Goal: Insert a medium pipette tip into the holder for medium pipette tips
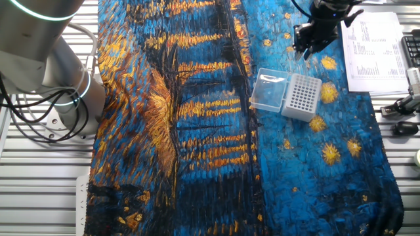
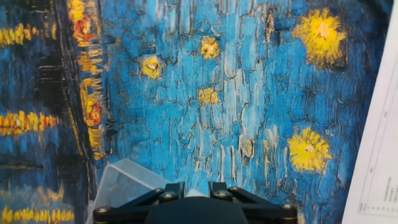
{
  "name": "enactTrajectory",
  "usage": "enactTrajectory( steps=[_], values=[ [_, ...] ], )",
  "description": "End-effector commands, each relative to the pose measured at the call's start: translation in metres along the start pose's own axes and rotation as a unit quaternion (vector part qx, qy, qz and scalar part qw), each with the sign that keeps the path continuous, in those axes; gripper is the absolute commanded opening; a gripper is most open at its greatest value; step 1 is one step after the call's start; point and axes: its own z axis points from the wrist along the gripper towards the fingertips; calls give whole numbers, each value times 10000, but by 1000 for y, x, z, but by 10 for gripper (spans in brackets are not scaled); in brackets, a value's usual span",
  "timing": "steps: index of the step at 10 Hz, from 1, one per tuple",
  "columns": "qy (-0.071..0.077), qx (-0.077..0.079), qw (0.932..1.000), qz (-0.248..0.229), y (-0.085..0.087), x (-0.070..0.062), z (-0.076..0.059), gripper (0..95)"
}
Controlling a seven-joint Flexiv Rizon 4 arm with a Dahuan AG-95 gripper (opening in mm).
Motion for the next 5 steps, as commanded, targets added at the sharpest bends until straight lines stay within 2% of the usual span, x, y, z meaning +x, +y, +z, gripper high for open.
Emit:
enactTrajectory(
  steps=[1, 5],
  values=[
    [90, 46, 9999, -33, 1, 1, -1, 190],
    [157, 124, 9997, -125, 2, 2, 0, 190]
  ],
)
